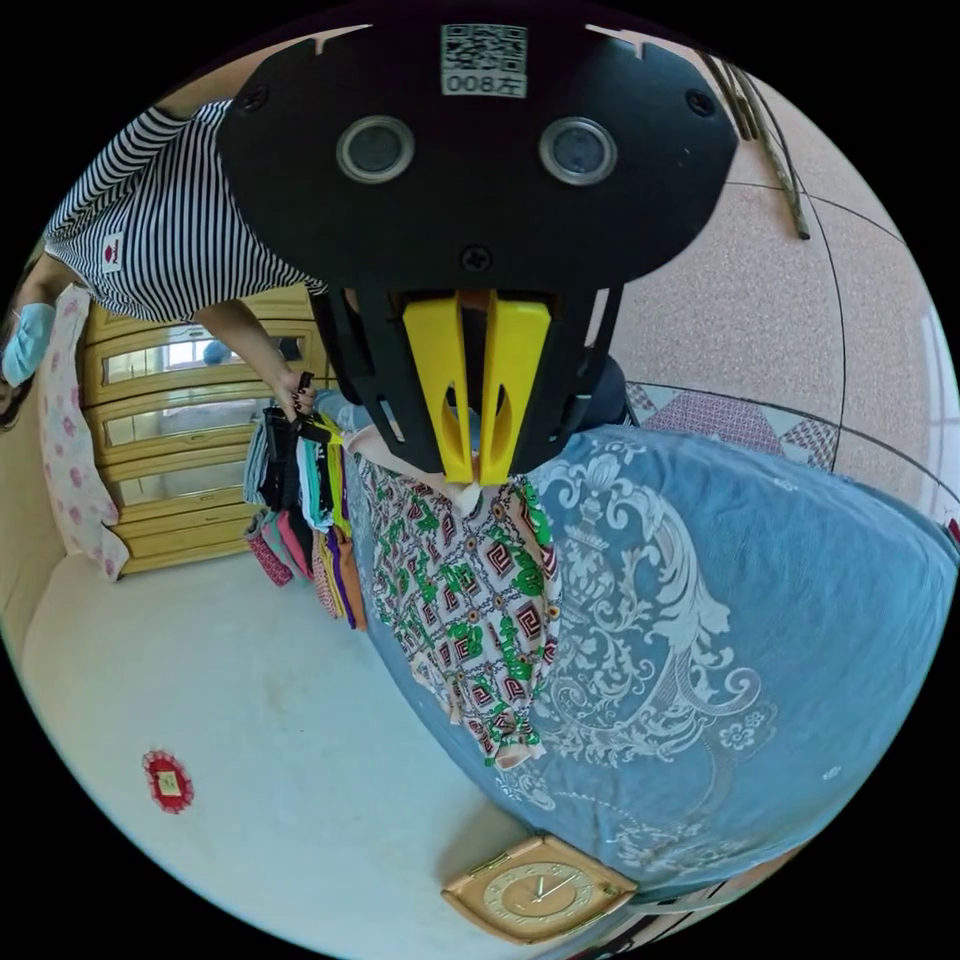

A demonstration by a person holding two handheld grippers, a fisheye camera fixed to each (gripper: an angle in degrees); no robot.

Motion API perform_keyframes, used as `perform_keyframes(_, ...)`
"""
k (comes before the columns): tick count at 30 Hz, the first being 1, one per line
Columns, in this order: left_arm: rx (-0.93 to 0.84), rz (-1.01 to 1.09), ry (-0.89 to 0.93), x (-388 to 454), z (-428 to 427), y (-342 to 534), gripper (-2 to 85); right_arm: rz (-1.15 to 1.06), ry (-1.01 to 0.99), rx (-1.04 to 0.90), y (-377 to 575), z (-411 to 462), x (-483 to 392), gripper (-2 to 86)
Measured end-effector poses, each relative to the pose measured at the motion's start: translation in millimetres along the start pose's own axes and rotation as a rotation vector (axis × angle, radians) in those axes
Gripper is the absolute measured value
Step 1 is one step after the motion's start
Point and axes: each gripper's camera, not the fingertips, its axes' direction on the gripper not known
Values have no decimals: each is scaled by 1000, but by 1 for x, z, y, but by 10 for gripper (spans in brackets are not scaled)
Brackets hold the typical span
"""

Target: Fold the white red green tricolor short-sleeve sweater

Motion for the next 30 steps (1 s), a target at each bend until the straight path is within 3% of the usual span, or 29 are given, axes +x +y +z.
perform_keyframes(17,-49,-146,-37,-55,79,2,21,94,-100,-4,30,130,22,9)
perform_keyframes(26,37,-200,-68,-64,92,2,21,80,-86,0,49,155,16,2)
perform_keyframes(30,95,-133,-39,-51,103,-14,19,35,-73,71,40,154,-7,1)
